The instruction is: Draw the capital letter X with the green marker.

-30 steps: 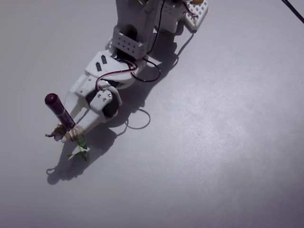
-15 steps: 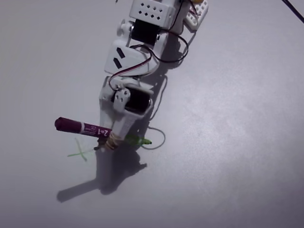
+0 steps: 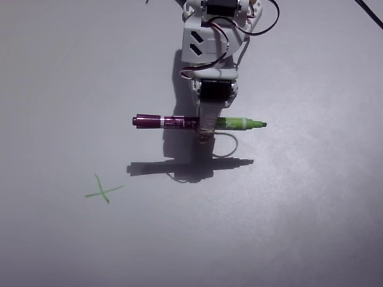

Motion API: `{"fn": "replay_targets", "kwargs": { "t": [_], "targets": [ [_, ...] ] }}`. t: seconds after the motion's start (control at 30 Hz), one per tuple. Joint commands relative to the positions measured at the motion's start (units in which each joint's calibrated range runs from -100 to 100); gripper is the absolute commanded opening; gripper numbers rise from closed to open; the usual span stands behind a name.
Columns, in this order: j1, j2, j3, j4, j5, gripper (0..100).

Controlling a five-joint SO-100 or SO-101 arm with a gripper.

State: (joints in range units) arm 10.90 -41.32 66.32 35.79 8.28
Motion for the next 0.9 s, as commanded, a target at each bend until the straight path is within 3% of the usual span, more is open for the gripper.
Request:
{"fn": "replay_targets", "kwargs": {
  "t": [0.0,0.27,0.87],
  "targets": [
    [-2.09,-4.43,1.62,2.09,-1.95,1],
    [-7.04,-15.76,10.78,8.95,-3.66,1],
    [-8.47,-37.86,25.06,23.99,-2.1,1]
  ]
}}
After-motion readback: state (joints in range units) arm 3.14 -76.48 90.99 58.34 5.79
